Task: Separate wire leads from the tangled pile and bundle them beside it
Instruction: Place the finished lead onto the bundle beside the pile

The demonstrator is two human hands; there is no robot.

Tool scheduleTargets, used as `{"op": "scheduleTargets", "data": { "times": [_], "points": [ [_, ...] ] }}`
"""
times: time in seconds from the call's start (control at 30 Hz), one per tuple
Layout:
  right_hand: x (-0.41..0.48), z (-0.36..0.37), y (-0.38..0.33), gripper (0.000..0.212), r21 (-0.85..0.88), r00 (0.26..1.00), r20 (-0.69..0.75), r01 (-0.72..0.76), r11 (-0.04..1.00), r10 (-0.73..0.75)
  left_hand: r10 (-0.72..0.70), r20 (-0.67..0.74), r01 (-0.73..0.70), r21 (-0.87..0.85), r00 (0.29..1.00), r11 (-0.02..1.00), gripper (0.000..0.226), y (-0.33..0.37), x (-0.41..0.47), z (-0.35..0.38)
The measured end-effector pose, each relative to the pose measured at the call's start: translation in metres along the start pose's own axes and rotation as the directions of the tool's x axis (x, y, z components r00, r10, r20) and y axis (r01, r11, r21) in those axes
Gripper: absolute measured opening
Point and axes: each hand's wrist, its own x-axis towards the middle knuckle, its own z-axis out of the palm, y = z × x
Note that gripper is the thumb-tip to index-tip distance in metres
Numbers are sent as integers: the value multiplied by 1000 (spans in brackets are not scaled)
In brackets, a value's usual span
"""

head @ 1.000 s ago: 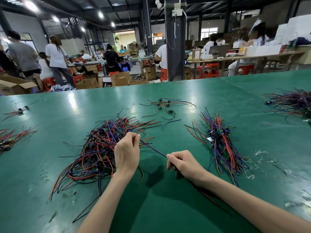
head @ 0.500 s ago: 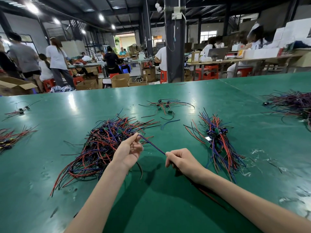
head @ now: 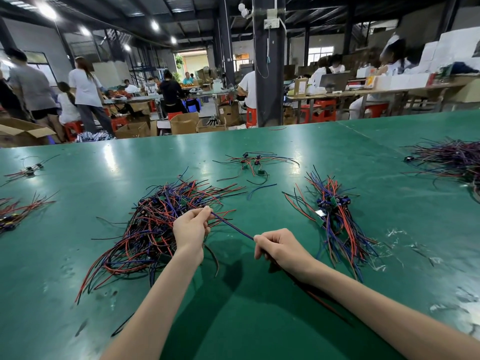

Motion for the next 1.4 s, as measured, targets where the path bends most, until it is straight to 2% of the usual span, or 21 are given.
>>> {"op": "scheduleTargets", "data": {
  "times": [0.07,0.13,0.27,0.37,0.43,0.63,0.7,0.8,0.9,1.03,1.1,1.2,1.27,1.4],
  "points": [
    [0,0,0,45,-2,1000,0,4,1000,-4,103,-17,-101,117,995,988,14,-3,0,0],
    [-1,1,0,45,-10,1000,-1,12,1000,-12,151,-23,-145,159,988,977,16,-5,-1,1],
    [-1,0,-1,45,-24,1000,-12,16,1000,-16,141,-18,-137,146,990,980,14,-9,0,2],
    [0,-2,-4,46,102,1000,-2,-26,994,26,138,12,-138,107,990,985,14,-9,2,2],
    [1,-6,-7,44,215,997,54,-67,974,57,137,13,-138,68,990,988,15,-9,2,3],
    [4,-16,-9,27,325,933,346,-220,920,101,113,-43,-113,3,993,994,19,-7,4,0],
    [4,-17,-8,25,373,922,380,-232,898,80,94,-46,-95,-18,995,995,18,-7,4,0],
    [5,-17,-6,17,431,933,353,-220,875,61,41,-32,-44,-105,999,994,15,-7,3,1],
    [7,-20,-6,15,467,959,272,-208,860,84,-21,24,25,-159,999,987,20,-6,4,4],
    [10,-23,-4,12,495,984,146,-166,853,106,-53,159,60,-39,986,997,3,-6,-8,13],
    [11,-23,-3,10,502,990,91,-142,853,111,-104,326,90,60,940,994,8,-8,-18,19],
    [11,-23,-3,13,444,994,30,-108,889,106,-178,555,37,255,812,966,12,-13,-36,27],
    [10,-23,-4,14,407,995,8,-99,908,104,-185,622,-2,288,760,958,17,-15,-45,31],
    [11,-24,-5,18,391,995,-5,-92,916,102,-178,638,-7,276,749,961,12,-14,-53,34]
  ]
}}
